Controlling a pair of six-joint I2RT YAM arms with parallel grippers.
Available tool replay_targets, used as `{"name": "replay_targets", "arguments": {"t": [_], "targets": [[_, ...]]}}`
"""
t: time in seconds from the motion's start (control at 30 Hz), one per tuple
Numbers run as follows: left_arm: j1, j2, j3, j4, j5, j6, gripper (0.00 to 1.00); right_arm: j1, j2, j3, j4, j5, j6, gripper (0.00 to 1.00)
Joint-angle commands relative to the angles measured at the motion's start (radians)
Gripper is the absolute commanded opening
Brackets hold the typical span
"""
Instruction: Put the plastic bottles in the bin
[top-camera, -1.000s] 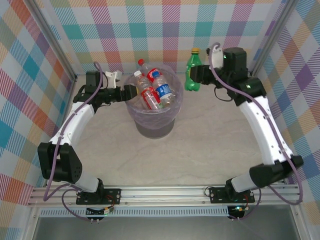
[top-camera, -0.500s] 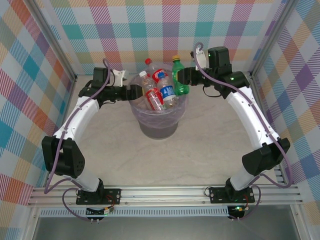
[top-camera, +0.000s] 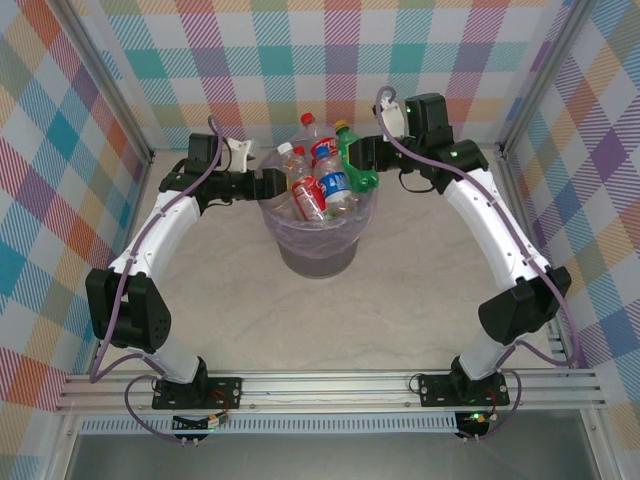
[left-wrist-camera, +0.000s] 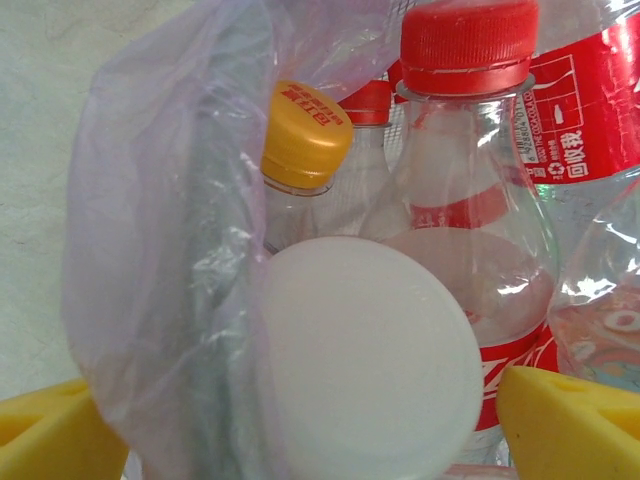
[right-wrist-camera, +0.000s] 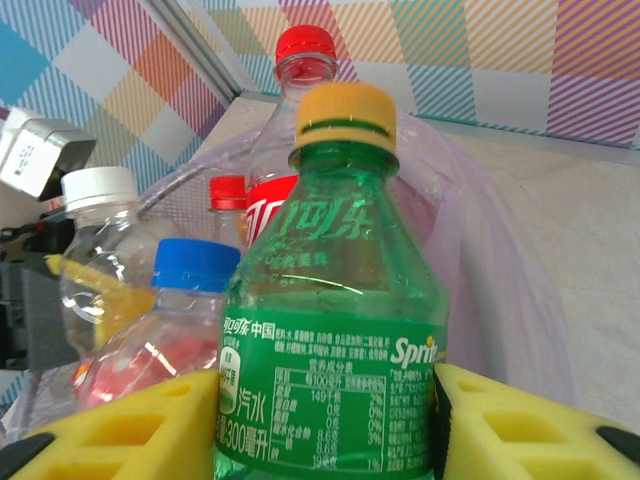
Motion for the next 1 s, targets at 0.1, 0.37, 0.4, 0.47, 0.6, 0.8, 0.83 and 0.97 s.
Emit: {"name": "replay_targets", "arguments": {"t": [0.1,0.37,0.4,0.47,0.6,0.8,0.83,0.97], "targets": [[-0.018,-0.043,-0.005,0.009,-0.035,0.003,0.94,0.053,0.038,0.007,-0.075,-0.019,-0.006,0.54],[0.03,-0.099,-0.009,0.031,-0.104,-0.067,0.98,0.053,0.016,-0.004,-0.082,0.023,0.01,0.69],[0.034,-0.102,-0.007,0.029,-0.107,-0.069,0.99,0.054,0.014,0.001,-0.086,0.028,0.011,0.7],[0.041,-0.109,-0.002,0.023,-0.118,-0.069,1.0,0.053,0.01,0.016,-0.096,0.042,0.004,0.73],[0.054,-0.123,0.002,0.016,-0.142,-0.072,1.0,0.054,0.017,0.07,-0.129,0.07,-0.013,0.77],[0.059,-0.152,0.013,0.004,-0.172,-0.074,1.0,0.053,0.034,0.16,-0.171,0.084,-0.033,0.8],[0.06,-0.156,0.015,-0.002,-0.179,-0.075,1.0,0.053,0.035,0.165,-0.175,0.089,-0.033,0.79],[0.06,-0.174,0.023,-0.035,-0.219,-0.075,1.0,0.053,0.031,0.156,-0.185,0.109,-0.033,0.75]]}}
